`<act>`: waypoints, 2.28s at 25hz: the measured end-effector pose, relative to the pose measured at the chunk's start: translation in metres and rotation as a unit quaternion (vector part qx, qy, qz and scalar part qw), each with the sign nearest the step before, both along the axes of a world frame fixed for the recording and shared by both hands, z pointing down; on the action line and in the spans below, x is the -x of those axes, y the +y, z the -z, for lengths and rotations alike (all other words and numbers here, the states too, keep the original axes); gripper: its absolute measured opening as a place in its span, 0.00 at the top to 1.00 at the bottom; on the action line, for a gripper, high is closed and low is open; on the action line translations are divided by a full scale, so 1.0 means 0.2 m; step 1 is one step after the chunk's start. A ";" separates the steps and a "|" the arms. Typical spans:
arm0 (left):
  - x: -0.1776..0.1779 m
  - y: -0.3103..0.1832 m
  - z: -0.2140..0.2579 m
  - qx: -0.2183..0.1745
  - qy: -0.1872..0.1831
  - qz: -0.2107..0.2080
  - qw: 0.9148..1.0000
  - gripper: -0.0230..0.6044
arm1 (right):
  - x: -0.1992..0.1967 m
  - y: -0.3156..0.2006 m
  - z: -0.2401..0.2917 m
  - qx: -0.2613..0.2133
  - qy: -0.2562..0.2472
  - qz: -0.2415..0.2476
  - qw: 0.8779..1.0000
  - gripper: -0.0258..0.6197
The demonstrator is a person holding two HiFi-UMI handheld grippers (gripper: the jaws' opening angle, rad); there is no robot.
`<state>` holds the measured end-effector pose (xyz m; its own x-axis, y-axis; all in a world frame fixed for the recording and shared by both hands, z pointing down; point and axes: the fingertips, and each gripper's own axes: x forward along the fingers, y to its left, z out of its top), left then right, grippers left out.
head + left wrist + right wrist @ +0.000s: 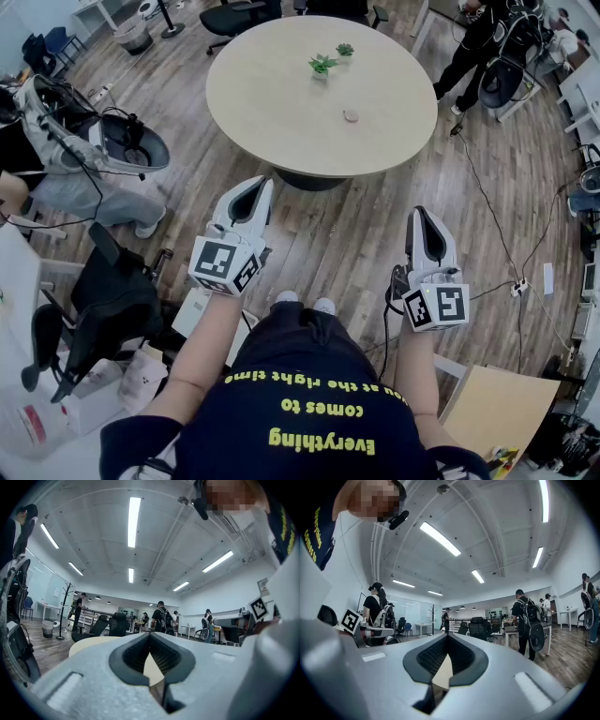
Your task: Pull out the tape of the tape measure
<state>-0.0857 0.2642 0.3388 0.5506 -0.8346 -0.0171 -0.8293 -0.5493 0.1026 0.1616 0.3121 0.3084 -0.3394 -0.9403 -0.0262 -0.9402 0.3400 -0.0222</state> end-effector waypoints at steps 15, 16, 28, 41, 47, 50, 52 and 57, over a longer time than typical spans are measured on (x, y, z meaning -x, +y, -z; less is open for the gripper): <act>0.16 -0.05 0.05 -0.003 -0.007 0.021 1.000 0.79 | 0.11 -0.07 0.05 0.007 -0.016 -0.031 0.999 0.73; 0.18 -0.06 0.05 -0.001 -0.007 0.025 1.000 0.72 | 0.12 -0.08 0.05 0.006 -0.018 -0.034 0.999 0.70; 0.33 -0.15 0.02 0.004 -0.015 0.035 0.999 0.53 | 0.27 -0.14 -0.01 0.020 -0.001 -0.041 0.999 0.58; 0.24 -0.43 -0.04 0.016 -0.026 0.068 0.997 0.50 | 0.12 -0.52 -0.06 0.023 -0.004 -0.021 0.999 0.56; 0.14 -0.61 -0.04 0.021 -0.026 0.098 0.995 0.50 | -0.01 -0.79 -0.02 0.015 -0.004 0.004 1.000 0.55; 0.08 -0.70 -0.05 0.026 -0.019 0.107 0.994 0.50 | -0.08 -0.90 0.00 0.012 0.000 0.016 1.000 0.53; 0.03 -0.75 -0.06 0.030 -0.021 0.113 0.993 0.49 | -0.12 -0.95 0.00 0.013 0.001 0.024 1.000 0.53; -0.05 -0.84 -0.06 0.033 -0.031 0.118 0.992 0.45 | -0.19 -1.07 -0.02 0.019 -0.007 0.031 0.999 0.51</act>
<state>-0.0748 0.0964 0.3511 0.3376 -0.9387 0.0692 -0.9400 -0.3325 0.0762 0.1991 0.0986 0.3125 -0.3966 -0.9180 0.0036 -0.9170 0.3960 -0.0483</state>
